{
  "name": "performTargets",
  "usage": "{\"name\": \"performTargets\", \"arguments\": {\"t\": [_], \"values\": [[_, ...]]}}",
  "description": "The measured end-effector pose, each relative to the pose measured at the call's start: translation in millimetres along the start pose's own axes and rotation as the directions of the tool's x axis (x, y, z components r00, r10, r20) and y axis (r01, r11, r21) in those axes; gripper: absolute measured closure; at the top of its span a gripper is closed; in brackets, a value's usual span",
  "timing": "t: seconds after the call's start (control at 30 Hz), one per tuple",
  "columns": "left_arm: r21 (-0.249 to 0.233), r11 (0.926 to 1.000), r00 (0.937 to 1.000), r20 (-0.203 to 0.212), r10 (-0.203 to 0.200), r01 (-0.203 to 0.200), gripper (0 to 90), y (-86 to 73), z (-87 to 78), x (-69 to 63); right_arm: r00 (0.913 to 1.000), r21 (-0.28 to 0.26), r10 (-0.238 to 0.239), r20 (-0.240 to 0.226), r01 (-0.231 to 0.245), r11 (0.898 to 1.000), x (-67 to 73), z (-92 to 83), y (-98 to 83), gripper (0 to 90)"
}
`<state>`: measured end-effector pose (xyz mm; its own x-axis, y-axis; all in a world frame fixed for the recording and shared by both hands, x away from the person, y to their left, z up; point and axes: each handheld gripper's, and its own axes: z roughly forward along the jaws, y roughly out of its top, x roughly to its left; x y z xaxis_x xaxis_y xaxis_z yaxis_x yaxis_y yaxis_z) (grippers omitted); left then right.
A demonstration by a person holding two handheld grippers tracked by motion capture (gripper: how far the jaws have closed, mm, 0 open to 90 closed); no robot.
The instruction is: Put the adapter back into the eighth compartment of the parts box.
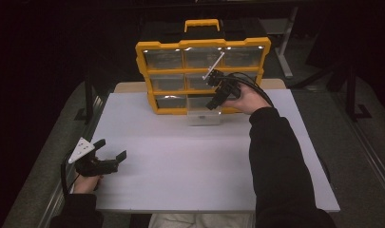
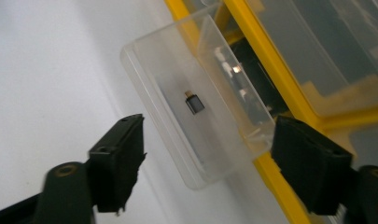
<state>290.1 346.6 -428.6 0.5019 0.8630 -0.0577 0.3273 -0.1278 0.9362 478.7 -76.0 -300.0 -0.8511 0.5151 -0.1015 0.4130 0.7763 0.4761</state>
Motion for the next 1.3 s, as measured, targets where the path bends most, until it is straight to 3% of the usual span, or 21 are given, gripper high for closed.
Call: {"name": "performTargets", "arguments": {"t": [0.2,0.27,0.4,0.7,1.3], "values": [[0.006,1.0,1.0,0.002,0.005,-0.005,0.0,0.1,0.7,-0.3,0.9987,-0.027,0.044,0.025,-0.043,0.999,-1.0,-6.0,-16.1,11.5],[0.005,1.0,1.0,0.0,0.003,-0.003,0.0,0.1,0.4,-0.5,0.9975,-0.032,0.057,0.043,-0.055,0.998,-2.2,-6.3,-21.8,3.9],[0.004,1.0,1.0,-0.003,0.0,0.0,0.0,0.0,0.0,-0.2,0.996,-0.04,0.082,0.036,-0.081,0.996,-2.9,-5.4,-33.1,0.0],[0.003,1.0,1.0,-0.004,-0.001,0.001,0.0,-0.2,-0.1,-0.4,0.9916,-0.093,0.125,0.035,-0.121,0.988,-0.8,-9.6,-57.5,0.0],[0.009,1.0,1.0,-0.005,-0.003,0.003,0.0,-0.8,0.5,-0.6,0.9898,-0.156,0.129,0.061,-0.118,0.981,8.7,-19.1,-94.6,0.0]]}}
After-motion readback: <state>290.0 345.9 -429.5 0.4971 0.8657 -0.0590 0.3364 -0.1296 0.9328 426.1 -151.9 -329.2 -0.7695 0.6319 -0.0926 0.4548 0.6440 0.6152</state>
